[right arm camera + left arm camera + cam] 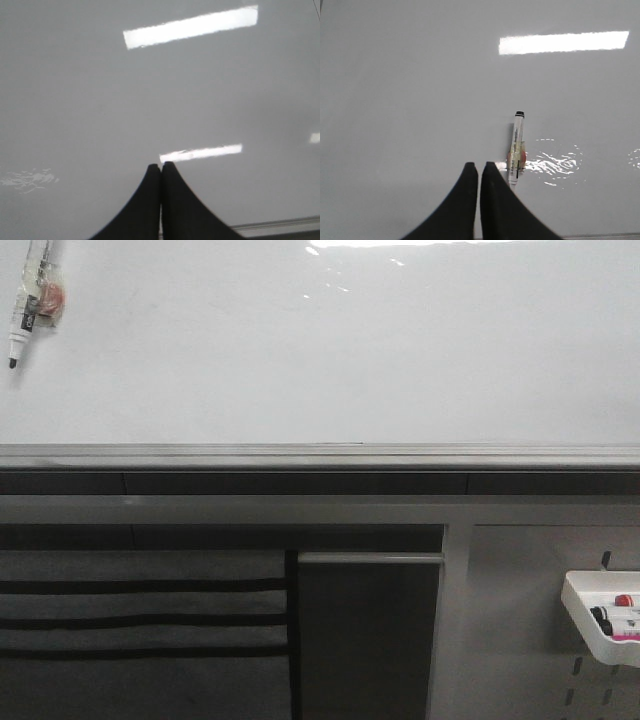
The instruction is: Write number 3 on whiteboard
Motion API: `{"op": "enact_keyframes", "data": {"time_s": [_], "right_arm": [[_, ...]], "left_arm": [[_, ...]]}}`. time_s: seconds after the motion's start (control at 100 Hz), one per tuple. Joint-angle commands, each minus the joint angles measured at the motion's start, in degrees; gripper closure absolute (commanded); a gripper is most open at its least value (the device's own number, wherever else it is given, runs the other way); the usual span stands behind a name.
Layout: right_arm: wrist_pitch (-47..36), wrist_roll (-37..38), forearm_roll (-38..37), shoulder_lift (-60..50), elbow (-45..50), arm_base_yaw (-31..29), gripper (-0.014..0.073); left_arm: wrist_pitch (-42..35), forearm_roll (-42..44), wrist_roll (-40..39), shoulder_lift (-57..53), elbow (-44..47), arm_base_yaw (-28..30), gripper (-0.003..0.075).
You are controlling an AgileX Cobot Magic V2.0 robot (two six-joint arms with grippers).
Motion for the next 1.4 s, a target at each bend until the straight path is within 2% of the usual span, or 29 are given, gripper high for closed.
{"op": "enact_keyframes", "data": {"time_s": [0.0, 0.12, 0.33, 0.8, 0.88, 0.95, 1.02, 1.09, 1.14, 1.21, 1.28, 1.39], "right_arm": [[0.2, -0.2, -0.3, 6.0, -5.9, 0.0, 0.0668], [5.7, -0.2, -0.3, 11.0, -10.3, 0.0, 0.0668], [10.0, -0.3, -2.5, 15.0, -10.8, 0.0, 0.0668], [9.4, -0.3, -2.5, 15.5, -10.8, 0.0, 0.0668], [8.2, -0.6, -4.4, 15.5, -10.8, 0.0, 0.0666], [8.3, -0.6, -6.3, 15.6, -10.8, 0.0, 0.0617], [8.2, -0.6, -6.8, 16.0, -10.8, 0.0, 0.0518], [8.1, -0.6, -8.1, 16.5, -10.8, 0.0, 0.0406], [8.1, -0.6, -9.3, 16.9, -10.8, 0.0, 0.0333], [8.1, -0.6, -11.8, 17.5, -10.8, 0.0, 0.0248], [8.1, -0.6, -13.1, 18.0, -10.8, 0.0, 0.0196], [8.1, -0.6, -13.3, 18.1, -10.8, 0.0, 0.019]], "left_arm": [[-0.9, 0.3, 0.0, 4.7, -5.1, 0.0, 0.0738], [-1.2, 0.3, -0.3, 7.8, -6.6, 0.0, 0.0738], [-1.4, 0.3, 0.0, 9.7, -6.6, 0.0, 0.0738], [-1.4, 0.3, 0.0, 9.7, -6.6, 0.0, 0.0738], [-1.4, 0.3, -0.3, 9.7, -6.6, 0.0, 0.0738], [-1.4, 0.3, -0.3, 9.7, -6.6, 0.0, 0.0722], [-1.6, 0.6, 0.0, 9.7, -6.6, 0.0, 0.0634], [-1.6, 2.3, 0.0, 9.7, -6.6, 0.0, 0.0462], [-1.6, 2.6, 0.0, 9.7, -6.6, 0.0, 0.0305], [-1.7, 2.5, -0.3, 9.7, -6.6, 0.0, 0.0164], [-1.7, 2.2, -0.3, 9.7, -6.6, 0.0, 0.0113], [-1.7, 2.2, -0.3, 9.7, -6.6, 0.0, 0.0124]]}}
